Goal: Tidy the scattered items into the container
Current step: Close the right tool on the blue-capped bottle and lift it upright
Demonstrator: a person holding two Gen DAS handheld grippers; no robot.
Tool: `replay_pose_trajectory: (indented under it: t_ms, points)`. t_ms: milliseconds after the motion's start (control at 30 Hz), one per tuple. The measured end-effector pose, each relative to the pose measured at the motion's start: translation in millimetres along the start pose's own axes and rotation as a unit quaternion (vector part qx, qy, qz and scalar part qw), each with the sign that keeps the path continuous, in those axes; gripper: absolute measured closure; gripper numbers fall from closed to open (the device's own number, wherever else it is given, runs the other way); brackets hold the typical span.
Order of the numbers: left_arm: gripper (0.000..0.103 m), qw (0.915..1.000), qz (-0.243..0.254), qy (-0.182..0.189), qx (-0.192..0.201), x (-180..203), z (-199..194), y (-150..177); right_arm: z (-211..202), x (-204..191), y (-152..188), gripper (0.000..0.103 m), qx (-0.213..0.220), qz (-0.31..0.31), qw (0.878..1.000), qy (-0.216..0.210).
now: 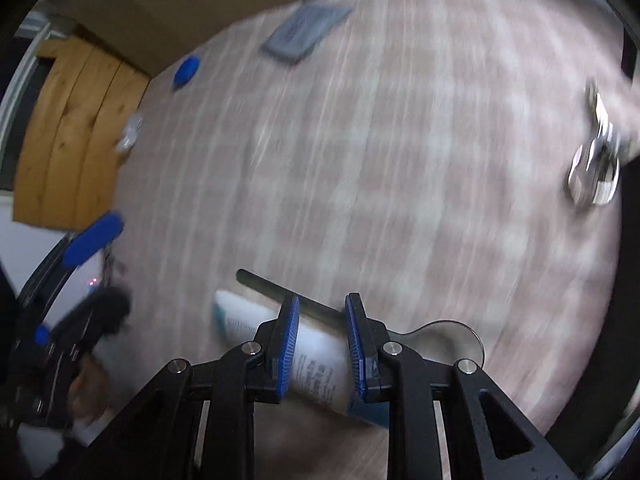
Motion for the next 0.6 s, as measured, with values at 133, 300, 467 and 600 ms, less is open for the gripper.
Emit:
replay_pose_trajectory:
  t_ms: [133, 300, 467, 600]
  points:
    - [0.024, 0.9999, 0.007, 0.009, -0.007, 4.0, -2.5, 14.2, -26.4, 14.1, 17.2, 0.079, 0.042, 0.026, 0.999, 0.008]
    - [0.024, 0.9982, 0.043, 0.013, -0.040, 16.1, 23.0, 22.6, -48.6, 28.9, 59.5, 0.079, 0.055, 0.050, 0.997, -0.001]
    - [0.028, 0.9954, 0.056, 0.034, -0.069, 29.9, 54.6, 25.1, -37.4, 15.0, 94.0, 0.079, 0.051, 0.049, 0.997, 0.000]
    - [0.036, 0.9909, 0.066, 0.041, -0.109, 35.8, 76.1, 36.9, -15.1, 9.3, 95.0, 0.079, 0.048, 0.061, 0.997, 0.017]
Point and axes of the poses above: each gripper's, at about its wrist camera, not at the fingertips, and z roughly the way its jaws point, x to its right, y to its underside, the point moved 9 cm from there along z, roughly the way its jaws point, and after that the axes turned 14 degrees about y, right-handed, at the moved point
